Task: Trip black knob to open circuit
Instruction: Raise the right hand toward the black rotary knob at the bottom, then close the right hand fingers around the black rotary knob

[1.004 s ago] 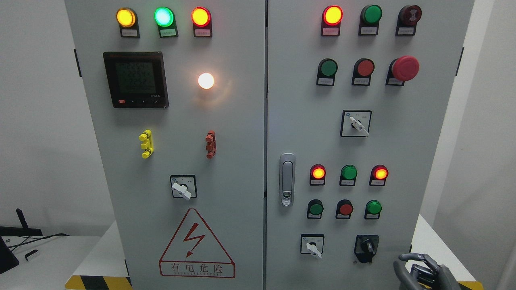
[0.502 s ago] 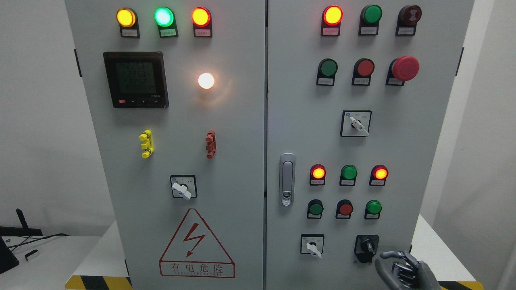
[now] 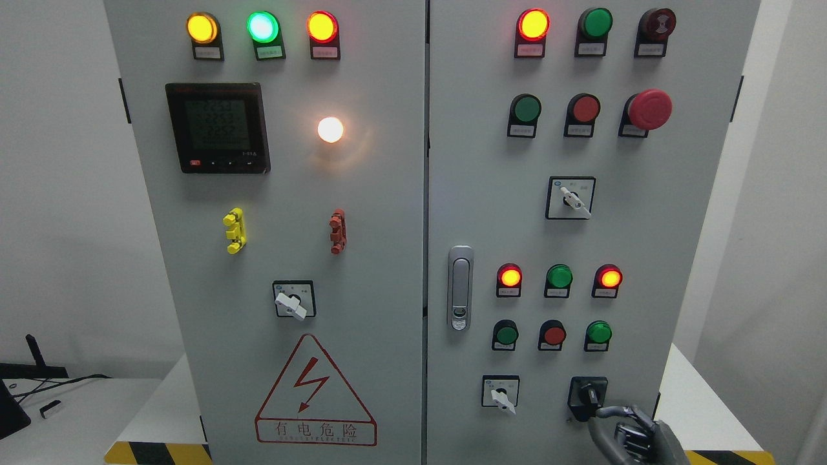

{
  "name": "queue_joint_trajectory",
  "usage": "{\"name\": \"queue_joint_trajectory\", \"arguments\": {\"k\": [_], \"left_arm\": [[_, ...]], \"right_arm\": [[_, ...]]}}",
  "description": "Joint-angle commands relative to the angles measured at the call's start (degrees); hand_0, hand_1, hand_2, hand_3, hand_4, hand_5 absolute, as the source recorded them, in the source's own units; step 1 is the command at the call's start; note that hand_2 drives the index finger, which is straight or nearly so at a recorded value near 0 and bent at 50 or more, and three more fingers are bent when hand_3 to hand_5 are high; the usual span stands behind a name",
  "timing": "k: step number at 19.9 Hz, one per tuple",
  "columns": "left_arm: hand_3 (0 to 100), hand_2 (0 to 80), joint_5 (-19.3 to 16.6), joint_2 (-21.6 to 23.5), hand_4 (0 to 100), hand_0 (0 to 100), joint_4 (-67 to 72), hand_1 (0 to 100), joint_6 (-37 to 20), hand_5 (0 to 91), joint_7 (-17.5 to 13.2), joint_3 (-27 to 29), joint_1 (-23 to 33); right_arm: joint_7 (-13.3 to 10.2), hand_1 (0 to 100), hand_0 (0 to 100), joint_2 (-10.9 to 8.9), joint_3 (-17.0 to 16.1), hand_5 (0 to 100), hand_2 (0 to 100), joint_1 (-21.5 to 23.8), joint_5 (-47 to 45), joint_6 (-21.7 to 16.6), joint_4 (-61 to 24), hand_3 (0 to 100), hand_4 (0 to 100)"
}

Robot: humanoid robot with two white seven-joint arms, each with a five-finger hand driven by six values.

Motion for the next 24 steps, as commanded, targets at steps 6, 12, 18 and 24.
{"name": "queue_joint_trajectory", "arguments": {"k": [6, 12, 18, 24], "left_arm": [[0, 0.0, -1.76, 0.02, 0, 12, 0.0, 39, 0.03, 0.0, 0.05, 0.0, 0.0], [0, 0.0, -1.76, 0.02, 0, 12, 0.0, 39, 0.03, 0.0, 0.05, 0.0, 0.0], [0, 0.0, -1.76, -0.06, 0, 12, 0.0, 39, 0.03, 0.0, 0.05, 0.0, 0.0], [0, 0.0, -1.76, -0.06, 0, 12, 0.0, 39, 0.03, 0.0, 0.05, 0.0, 0.0]], "right_arm": [[0.25, 74, 35, 0.25, -0.83, 95, 48, -1.01, 0.1, -0.14, 2.73, 100, 100], [0.43, 74, 37, 0.24, -2.15, 95, 48, -1.1, 0.1, -0.41, 2.56, 100, 100], [0.51, 74, 38, 0.07, -2.86, 95, 48, -0.93, 0.1, -0.41, 2.21, 100, 100], [0.43, 74, 39, 0.24, -1.63, 95, 48, -0.84, 0.1, -0.41, 1.68, 100, 100]]}}
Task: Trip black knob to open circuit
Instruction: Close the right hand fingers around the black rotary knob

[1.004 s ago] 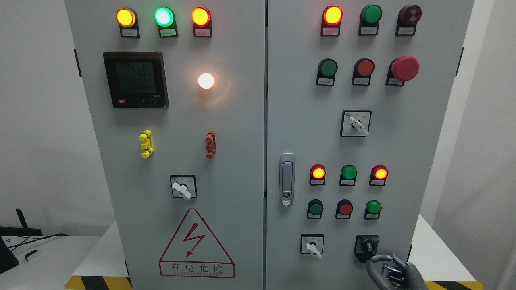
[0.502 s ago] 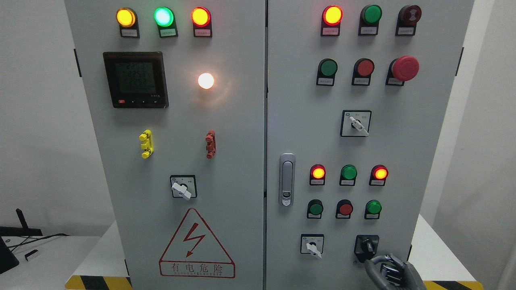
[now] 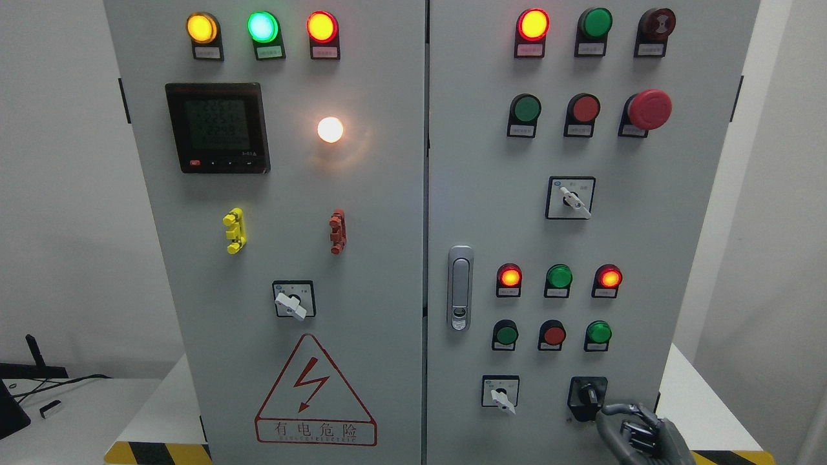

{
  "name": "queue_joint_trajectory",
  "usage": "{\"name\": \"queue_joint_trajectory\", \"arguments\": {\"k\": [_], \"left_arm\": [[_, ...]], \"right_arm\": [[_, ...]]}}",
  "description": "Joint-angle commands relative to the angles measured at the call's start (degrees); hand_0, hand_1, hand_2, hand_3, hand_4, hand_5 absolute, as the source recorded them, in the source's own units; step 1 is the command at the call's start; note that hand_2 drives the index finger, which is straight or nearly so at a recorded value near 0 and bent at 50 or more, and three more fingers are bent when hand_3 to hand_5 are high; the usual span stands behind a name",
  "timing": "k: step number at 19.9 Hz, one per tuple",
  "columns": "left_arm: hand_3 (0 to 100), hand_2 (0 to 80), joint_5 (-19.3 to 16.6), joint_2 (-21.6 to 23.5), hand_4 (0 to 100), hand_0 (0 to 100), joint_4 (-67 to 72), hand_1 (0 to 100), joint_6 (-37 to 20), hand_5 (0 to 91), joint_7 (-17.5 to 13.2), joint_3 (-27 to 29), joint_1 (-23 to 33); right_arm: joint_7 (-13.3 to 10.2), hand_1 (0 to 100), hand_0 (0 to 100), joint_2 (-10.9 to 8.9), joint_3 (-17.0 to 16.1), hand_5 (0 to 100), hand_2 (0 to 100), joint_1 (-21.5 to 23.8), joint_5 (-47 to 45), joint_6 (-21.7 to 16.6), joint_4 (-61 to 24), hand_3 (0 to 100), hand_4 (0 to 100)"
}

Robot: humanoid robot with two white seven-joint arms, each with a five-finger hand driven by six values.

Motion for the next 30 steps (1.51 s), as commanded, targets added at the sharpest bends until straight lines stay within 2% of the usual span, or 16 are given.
{"name": "queue_joint_trajectory", "arguments": {"k": [1, 30], "left_arm": [[0, 0.0, -1.76, 0.02, 0, 12, 0.0, 39, 0.03, 0.0, 0.05, 0.0, 0.0], [0, 0.0, -1.76, 0.02, 0, 12, 0.0, 39, 0.03, 0.0, 0.05, 0.0, 0.0]], "right_arm": [[-0.22, 74, 39, 0.16, 0.66, 95, 48, 0.13, 0.03, -0.01, -0.24, 100, 100], [-0.66, 75, 42, 0.34, 4.01, 95, 48, -0.31, 0.03, -0.01, -0.41, 100, 100]]}}
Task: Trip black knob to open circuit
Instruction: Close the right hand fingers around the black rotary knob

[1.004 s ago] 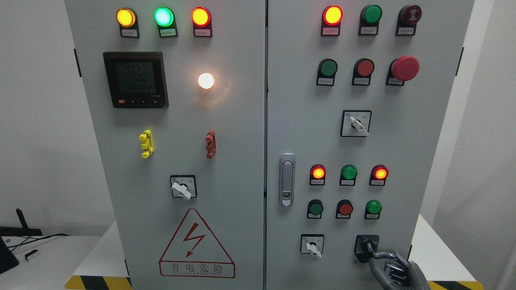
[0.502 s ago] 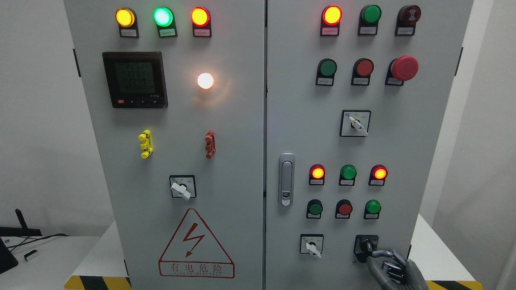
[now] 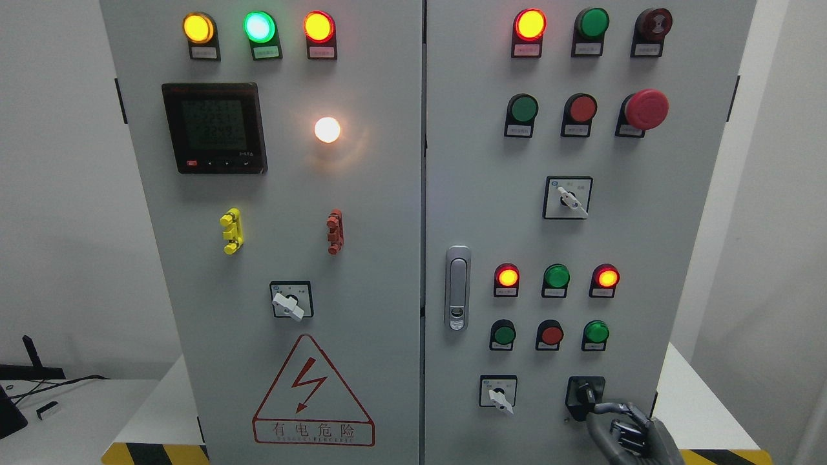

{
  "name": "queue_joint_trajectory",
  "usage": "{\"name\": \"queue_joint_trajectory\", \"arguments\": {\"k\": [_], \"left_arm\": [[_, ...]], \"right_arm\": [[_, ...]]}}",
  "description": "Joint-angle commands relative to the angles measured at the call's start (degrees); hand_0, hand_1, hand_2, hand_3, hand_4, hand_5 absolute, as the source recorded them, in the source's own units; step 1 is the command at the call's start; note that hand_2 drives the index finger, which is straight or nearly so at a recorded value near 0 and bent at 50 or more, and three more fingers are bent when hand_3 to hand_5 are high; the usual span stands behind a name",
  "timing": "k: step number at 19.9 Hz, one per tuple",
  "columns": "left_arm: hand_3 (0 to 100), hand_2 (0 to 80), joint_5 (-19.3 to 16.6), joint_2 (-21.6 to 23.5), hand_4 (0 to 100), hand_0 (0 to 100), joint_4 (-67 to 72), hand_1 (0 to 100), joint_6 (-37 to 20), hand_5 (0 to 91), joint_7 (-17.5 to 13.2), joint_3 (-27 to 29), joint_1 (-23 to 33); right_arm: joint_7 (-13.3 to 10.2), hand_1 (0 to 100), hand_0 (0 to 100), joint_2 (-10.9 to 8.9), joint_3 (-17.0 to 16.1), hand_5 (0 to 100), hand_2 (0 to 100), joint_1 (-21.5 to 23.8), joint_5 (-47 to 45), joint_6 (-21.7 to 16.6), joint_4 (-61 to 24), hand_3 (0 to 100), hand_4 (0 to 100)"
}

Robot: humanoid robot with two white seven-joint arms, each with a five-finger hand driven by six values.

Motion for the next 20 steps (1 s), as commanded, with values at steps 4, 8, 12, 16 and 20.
{"name": "queue_joint_trajectory", "arguments": {"k": [4, 8, 12, 16, 20], "left_arm": [[0, 0.0, -1.76, 0.01, 0, 12, 0.0, 39, 0.03, 0.0, 0.05, 0.0, 0.0], [0, 0.0, -1.76, 0.01, 0, 12, 0.0, 39, 0.03, 0.0, 0.05, 0.0, 0.0], [0, 0.0, -1.76, 0.01, 0, 12, 0.0, 39, 0.03, 0.0, 0.05, 0.0, 0.0], [0, 0.0, -1.76, -0.08, 0, 12, 0.0, 39, 0.03, 0.0, 0.05, 0.0, 0.0], [0, 0.0, -1.76, 0.01, 0, 12, 0.0, 39, 0.03, 0.0, 0.05, 0.0, 0.0]], "right_arm": [[0.27, 75, 42, 0.06, 2.55, 94, 48, 0.08, -0.09, 0.04, -0.08, 100, 100], [0.27, 75, 43, 0.59, 3.0, 94, 48, 0.26, -0.09, -0.05, 0.01, 100, 100], [0.27, 75, 43, 1.03, 3.17, 94, 48, 0.0, -0.09, 0.04, 0.09, 100, 100], [0.18, 75, 43, 1.56, 3.17, 94, 48, -0.27, -0.09, 0.04, 0.27, 100, 100], [0.18, 75, 44, 2.43, 3.0, 94, 48, -0.27, 0.0, 0.04, 0.44, 100, 100]]}}
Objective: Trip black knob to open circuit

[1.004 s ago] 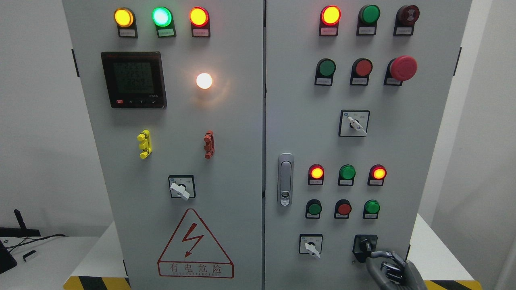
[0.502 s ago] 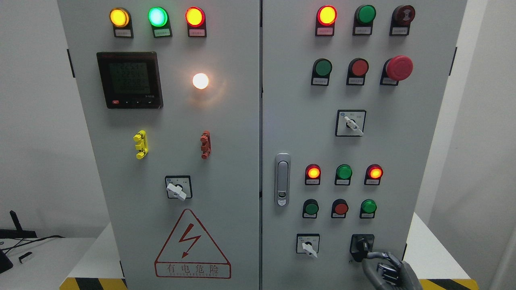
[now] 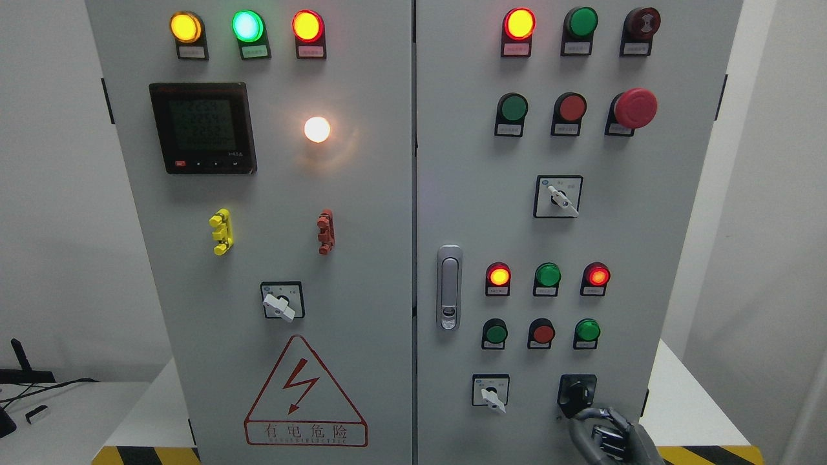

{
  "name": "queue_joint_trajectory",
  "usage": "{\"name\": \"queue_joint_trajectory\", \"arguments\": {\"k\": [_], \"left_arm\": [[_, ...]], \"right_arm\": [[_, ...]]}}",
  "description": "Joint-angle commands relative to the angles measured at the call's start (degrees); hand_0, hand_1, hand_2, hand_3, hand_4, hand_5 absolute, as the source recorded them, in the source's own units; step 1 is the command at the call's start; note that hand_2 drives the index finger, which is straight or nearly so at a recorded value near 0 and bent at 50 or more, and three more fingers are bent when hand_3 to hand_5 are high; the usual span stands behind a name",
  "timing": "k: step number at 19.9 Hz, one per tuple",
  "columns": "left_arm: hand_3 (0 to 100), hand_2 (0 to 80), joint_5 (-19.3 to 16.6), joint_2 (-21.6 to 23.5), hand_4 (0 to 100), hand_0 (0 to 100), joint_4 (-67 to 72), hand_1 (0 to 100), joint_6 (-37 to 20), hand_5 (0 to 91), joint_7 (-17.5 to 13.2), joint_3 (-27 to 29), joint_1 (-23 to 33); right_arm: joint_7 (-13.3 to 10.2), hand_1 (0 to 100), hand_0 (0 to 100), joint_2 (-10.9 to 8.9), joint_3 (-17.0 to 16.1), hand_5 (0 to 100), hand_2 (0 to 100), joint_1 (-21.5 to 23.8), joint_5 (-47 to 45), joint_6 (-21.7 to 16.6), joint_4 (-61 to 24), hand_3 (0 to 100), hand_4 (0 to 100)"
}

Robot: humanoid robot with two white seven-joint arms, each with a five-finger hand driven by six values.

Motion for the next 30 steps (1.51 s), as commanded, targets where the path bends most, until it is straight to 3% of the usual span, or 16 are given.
{"name": "queue_joint_trajectory", "arguments": {"k": [1, 30], "left_arm": [[0, 0.0, -1.76, 0.01, 0, 12, 0.0, 39, 0.03, 0.0, 0.05, 0.0, 0.0], [0, 0.0, -1.76, 0.01, 0, 12, 0.0, 39, 0.03, 0.0, 0.05, 0.0, 0.0]], "right_arm": [[-0.07, 75, 44, 1.35, 0.42, 94, 48, -0.17, 0.08, -0.16, 0.26, 100, 100], [0.02, 74, 44, 0.56, -0.72, 94, 47, 0.27, 0.43, -0.16, 0.18, 100, 100]]}}
